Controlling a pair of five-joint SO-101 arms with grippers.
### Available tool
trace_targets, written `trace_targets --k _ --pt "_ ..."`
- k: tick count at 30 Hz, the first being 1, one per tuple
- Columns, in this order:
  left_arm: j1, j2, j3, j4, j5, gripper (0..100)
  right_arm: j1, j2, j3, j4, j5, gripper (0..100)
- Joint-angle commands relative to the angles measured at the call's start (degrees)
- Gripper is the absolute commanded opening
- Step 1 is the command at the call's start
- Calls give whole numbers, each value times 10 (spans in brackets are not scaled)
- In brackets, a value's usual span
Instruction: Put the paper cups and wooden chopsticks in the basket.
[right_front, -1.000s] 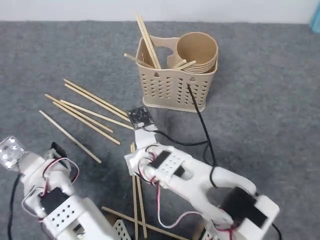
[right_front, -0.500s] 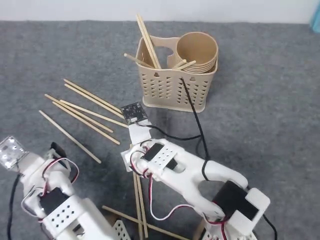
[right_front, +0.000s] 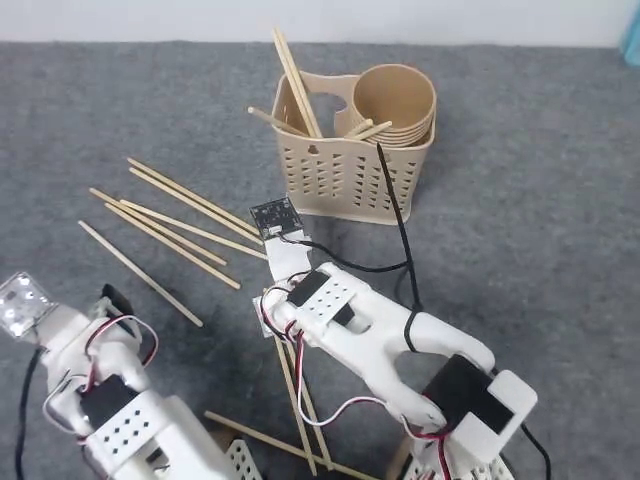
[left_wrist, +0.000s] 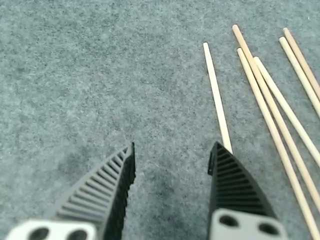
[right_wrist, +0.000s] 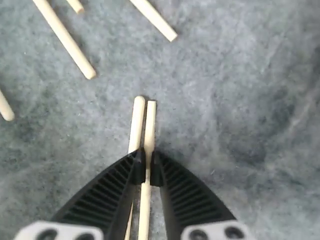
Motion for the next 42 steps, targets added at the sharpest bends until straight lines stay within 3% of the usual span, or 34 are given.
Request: trace_targets --k 1,4,8,13,15,19,24,30,42 --pt "4 -10 -6 -2 -7 231 4 0 -27 7 9 35" --pt "4 -10 -6 -2 -7 231 -7 7 -28 7 25 52" --pt "4 -10 -6 -2 -7 231 -11 14 -29 7 55 147" --pt "4 -10 -6 -2 -7 231 -11 19 -40 3 57 155" --pt "4 -10 -6 -2 -7 231 -11 23 -40 3 57 141" --pt "4 -10 -6 -2 -7 231 -9 44 -62 10 58 0" --pt "4 -10 -6 -2 -7 231 -7 27 -94 95 58 10" --pt "4 -10 -6 -2 -7 231 -7 -96 -103 207 80 8" --pt "4 -10 -6 -2 -7 231 19 -516 34 212 106 8"
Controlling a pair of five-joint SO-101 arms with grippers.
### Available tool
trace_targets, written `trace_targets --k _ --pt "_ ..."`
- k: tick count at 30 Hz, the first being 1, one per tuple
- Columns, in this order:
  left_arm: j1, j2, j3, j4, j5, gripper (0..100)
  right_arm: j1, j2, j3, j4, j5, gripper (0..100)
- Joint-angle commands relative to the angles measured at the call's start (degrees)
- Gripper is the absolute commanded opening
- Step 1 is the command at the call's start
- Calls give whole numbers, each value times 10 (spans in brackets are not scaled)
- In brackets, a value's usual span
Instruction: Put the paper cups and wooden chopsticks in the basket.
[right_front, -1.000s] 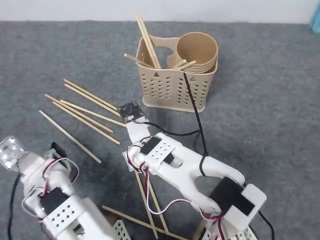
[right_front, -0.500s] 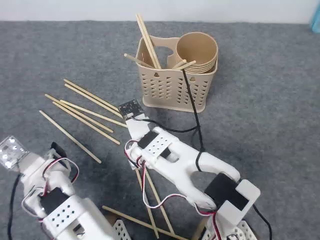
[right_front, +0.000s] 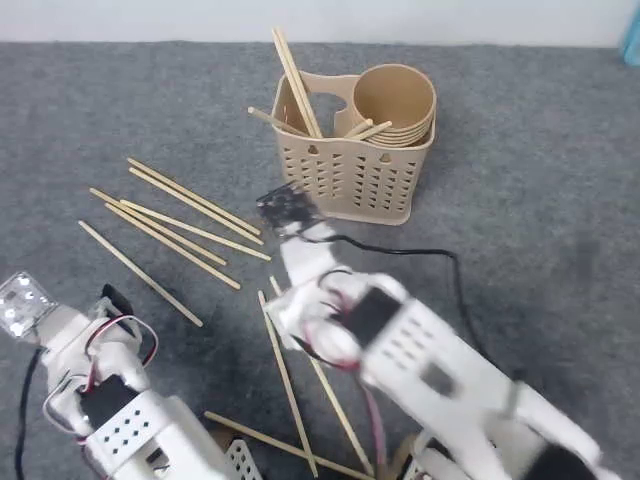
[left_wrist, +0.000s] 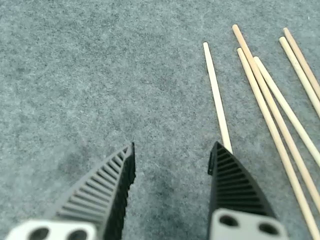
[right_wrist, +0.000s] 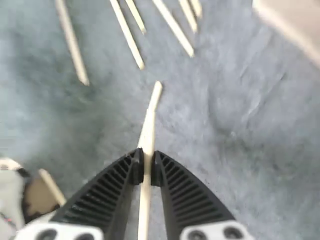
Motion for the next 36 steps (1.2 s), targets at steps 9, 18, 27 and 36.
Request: trace_targets --k 9,18,27,36 --pt "4 -10 -6 -2 -7 231 152 -303 -2 -221 41 8" --pt "4 -10 -6 -2 -7 231 202 -211 -5 -608 158 8" --pt "4 -10 -6 -2 -7 231 218 94 -233 -744 279 8" --pt "4 -10 -6 -2 -7 231 270 288 -385 -683 274 8"
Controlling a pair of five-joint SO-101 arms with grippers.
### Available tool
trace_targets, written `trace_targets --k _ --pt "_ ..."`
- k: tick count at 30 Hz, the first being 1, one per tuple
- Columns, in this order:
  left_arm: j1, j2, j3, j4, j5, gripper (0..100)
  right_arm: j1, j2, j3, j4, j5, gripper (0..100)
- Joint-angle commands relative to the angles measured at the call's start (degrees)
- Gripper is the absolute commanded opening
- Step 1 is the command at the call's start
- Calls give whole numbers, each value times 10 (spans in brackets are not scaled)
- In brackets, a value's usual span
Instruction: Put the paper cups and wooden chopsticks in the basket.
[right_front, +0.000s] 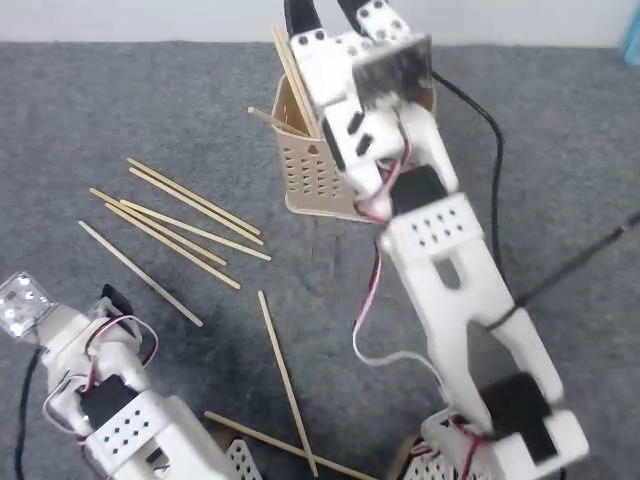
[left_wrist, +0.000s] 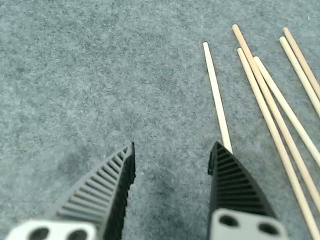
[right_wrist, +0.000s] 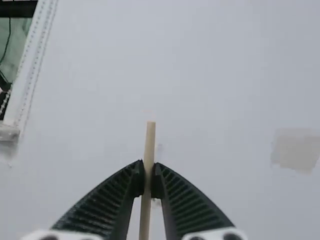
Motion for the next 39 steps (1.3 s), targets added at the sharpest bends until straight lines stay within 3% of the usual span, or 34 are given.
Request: trace_targets --k 1,6,17,22,31,39 --pt "4 -10 -6 -2 -7 231 25 8 -22 25 -2 8" --pt "4 -10 -6 -2 -7 231 46 -15 78 27 -83 8" --pt "4 -10 -6 -2 -7 231 37 -39 227 27 -137 17" --pt "4 -10 -6 -2 -7 231 36 -43 204 37 -136 182" --pt "4 -10 -6 -2 -7 231 36 -102 19 251 -141 170" --pt "4 -10 -6 -2 -7 231 2 -211 -18 556 -257 169"
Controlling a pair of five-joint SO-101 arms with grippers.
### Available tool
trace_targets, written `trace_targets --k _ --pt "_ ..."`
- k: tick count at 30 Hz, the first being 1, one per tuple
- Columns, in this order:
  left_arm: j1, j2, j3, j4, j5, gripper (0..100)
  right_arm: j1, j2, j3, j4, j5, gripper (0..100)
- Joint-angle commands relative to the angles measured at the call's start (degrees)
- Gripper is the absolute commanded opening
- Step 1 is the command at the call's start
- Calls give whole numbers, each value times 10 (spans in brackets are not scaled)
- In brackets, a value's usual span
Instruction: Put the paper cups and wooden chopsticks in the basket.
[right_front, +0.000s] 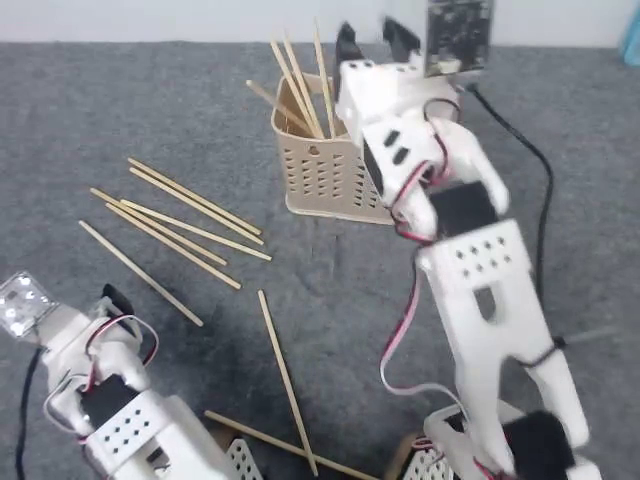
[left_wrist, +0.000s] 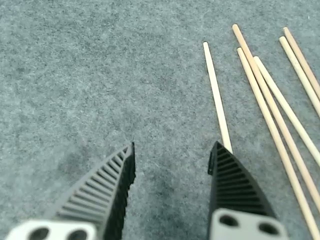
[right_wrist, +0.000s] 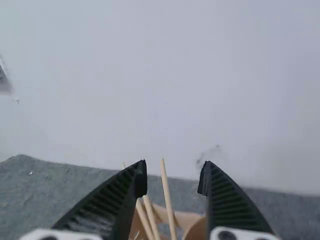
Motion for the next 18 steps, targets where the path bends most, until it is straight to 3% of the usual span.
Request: trace_targets --k 1,9,13,18 --pt "4 -10 -6 -2 -7 231 -42 -69 -35 154 -28 169" --pt "4 -10 -6 -2 -7 231 -194 -91 -18 440 -30 169" --pt "4 -10 -6 -2 -7 231 -240 -79 92 385 -32 169" --pt "4 -6 -7 -2 -7 231 -256 -34 272 186 -72 76"
